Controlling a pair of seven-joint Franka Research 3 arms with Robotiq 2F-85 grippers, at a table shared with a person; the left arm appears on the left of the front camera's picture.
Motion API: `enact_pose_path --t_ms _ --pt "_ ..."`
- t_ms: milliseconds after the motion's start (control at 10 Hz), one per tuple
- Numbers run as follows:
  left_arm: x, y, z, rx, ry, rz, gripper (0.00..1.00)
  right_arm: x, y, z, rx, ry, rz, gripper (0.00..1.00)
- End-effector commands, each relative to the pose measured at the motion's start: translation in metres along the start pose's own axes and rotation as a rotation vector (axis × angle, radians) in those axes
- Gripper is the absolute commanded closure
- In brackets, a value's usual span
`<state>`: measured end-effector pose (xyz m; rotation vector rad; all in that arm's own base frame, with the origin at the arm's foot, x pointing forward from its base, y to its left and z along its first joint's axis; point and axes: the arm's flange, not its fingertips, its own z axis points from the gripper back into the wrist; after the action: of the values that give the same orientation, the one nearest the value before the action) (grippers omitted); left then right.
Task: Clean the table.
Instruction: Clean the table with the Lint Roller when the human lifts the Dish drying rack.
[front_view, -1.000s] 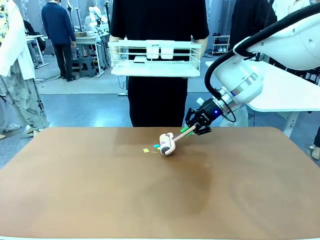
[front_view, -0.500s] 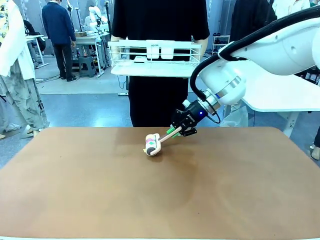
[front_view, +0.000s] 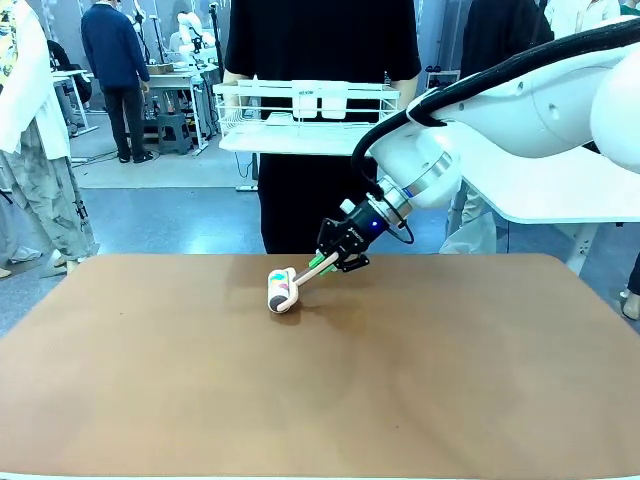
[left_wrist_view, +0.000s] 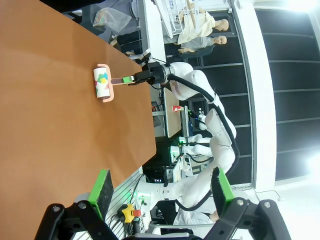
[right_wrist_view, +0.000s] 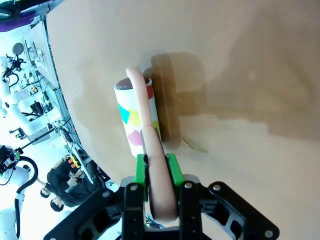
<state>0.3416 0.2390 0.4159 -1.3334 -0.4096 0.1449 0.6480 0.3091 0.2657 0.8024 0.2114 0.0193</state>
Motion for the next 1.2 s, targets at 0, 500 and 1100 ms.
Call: enact_pose_path --t_ms 0,500,1100 --pt "-0.002 -0.001 0.002 -0.010 -0.006 -0.004 0.00 0.009 -0.041 -0.056 -0.188 0.004 -0.056 0.79" --pt "-0.002 -0.001 0.002 -0.010 -0.006 -0.004 0.00 -0.010 -0.019 -0.083 -0.147 -0.001 -0.001 0.79" --pt "-0.002 -0.001 0.002 -0.010 -0.006 -0.004 0.00 -0.044 0.011 -0.042 0.009 -0.031 0.119 0.79"
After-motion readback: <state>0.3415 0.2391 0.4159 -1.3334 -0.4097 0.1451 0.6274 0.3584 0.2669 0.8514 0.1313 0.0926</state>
